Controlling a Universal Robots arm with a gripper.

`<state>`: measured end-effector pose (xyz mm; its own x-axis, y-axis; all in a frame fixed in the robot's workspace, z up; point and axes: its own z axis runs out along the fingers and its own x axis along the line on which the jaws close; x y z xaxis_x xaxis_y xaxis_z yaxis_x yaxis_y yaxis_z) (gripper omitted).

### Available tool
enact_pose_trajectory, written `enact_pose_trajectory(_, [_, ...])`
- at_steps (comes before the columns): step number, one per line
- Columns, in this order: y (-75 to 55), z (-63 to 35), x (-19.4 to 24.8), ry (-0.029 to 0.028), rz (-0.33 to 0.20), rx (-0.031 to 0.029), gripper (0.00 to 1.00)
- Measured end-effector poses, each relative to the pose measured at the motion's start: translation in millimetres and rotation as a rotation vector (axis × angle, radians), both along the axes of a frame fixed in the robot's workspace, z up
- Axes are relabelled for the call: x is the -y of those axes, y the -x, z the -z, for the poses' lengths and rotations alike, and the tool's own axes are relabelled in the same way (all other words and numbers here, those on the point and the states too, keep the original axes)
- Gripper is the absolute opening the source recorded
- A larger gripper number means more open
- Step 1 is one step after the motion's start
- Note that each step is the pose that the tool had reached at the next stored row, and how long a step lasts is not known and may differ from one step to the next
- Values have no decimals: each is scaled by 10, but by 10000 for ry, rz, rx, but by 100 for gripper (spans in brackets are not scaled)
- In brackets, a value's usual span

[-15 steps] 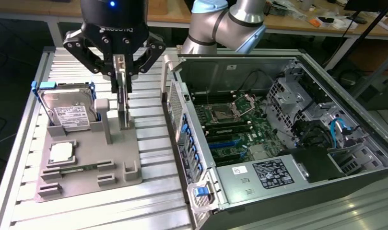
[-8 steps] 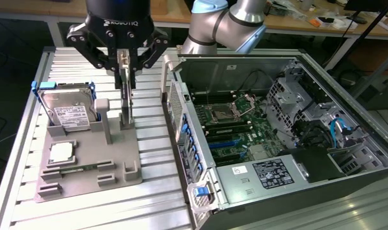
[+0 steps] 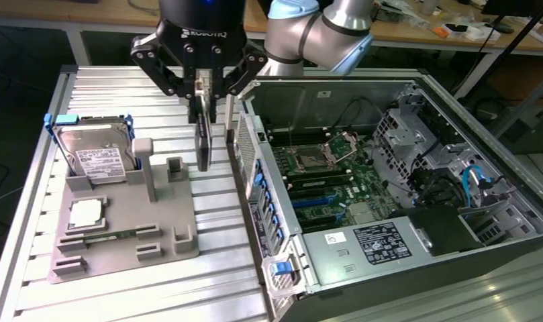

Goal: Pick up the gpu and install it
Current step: 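Pick up the gpu and move the gpu toward the slot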

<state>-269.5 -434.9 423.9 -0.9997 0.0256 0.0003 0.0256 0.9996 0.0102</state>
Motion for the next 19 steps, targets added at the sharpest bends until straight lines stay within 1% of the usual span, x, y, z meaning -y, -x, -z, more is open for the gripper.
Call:
enact_pose_trajectory(12, [-440, 0, 15, -18, 0, -9, 27])
enact_pose_trajectory(15, [-522, 0, 19, -22, 0, -9, 27])
enact_pose_trajectory(19, [-553, -21, 19, -22, 0, -16, 27])
